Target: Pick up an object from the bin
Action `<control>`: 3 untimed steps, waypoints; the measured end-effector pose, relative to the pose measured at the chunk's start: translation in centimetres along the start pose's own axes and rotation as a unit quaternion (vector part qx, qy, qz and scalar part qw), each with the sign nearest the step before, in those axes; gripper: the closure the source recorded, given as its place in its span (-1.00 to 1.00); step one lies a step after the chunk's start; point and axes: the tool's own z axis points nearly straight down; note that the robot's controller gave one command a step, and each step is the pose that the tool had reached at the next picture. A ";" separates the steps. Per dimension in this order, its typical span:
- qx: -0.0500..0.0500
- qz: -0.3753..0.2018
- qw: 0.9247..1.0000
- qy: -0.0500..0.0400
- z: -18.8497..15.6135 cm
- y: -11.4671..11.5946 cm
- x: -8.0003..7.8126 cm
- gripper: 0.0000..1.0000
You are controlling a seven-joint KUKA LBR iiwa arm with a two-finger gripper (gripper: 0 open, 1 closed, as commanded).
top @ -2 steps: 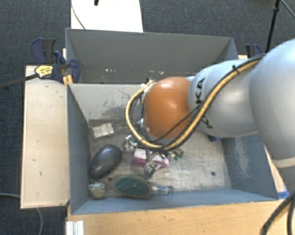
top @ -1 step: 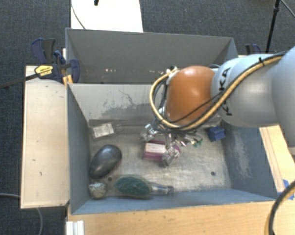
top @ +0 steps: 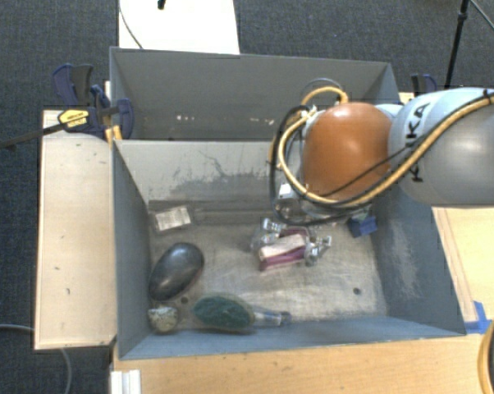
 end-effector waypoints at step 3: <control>0.003 0.023 1.000 -0.001 -11.8 0.0 -0.1 1.00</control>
Offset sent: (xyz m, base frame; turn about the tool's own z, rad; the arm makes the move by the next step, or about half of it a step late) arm 0.0080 0.0020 -0.0066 0.0402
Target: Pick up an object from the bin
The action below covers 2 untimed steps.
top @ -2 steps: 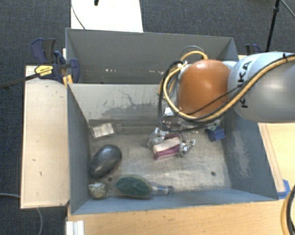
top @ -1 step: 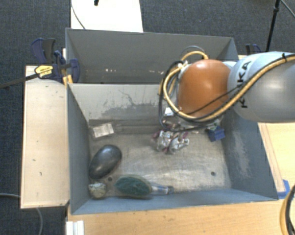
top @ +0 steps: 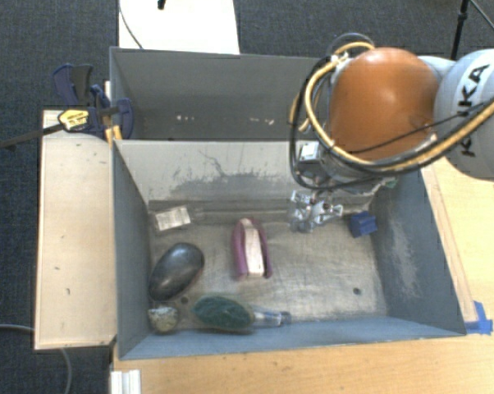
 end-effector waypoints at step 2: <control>-0.004 0.097 0.995 0.002 6.6 -0.3 -0.4 -1.00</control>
Offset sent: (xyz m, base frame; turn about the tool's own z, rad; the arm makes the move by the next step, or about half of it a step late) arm 0.0047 0.0015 -0.0665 0.1901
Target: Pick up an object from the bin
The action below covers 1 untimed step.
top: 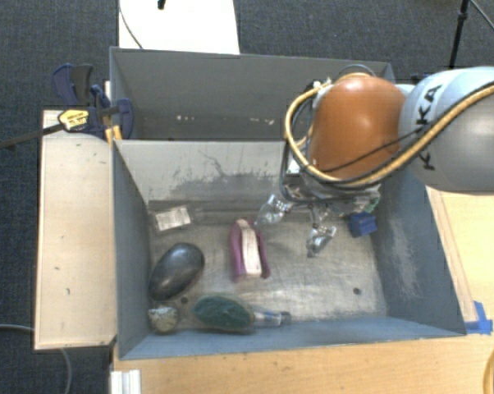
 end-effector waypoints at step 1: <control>0.007 -0.112 0.994 -0.006 4.5 1.5 -2.9 -1.00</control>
Offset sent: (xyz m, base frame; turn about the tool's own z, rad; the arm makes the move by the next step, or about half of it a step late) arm -0.0023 0.0425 -0.0694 -0.2589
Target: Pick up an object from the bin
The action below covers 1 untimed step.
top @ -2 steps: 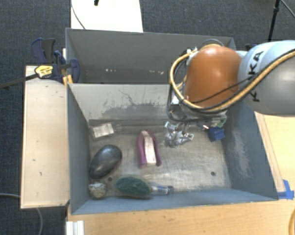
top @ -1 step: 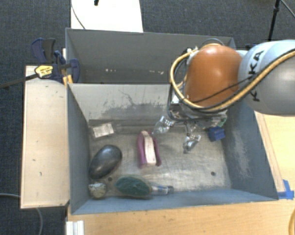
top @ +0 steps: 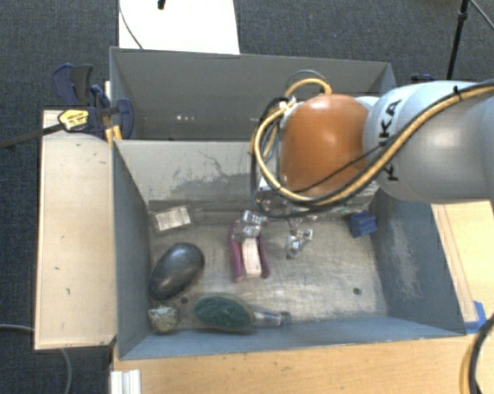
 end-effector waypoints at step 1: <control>-0.001 0.001 1.000 0.003 0.1 0.0 0.1 1.00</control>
Offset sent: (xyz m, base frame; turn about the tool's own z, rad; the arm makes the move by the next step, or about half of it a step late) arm 0.0000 0.0000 0.0000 0.0000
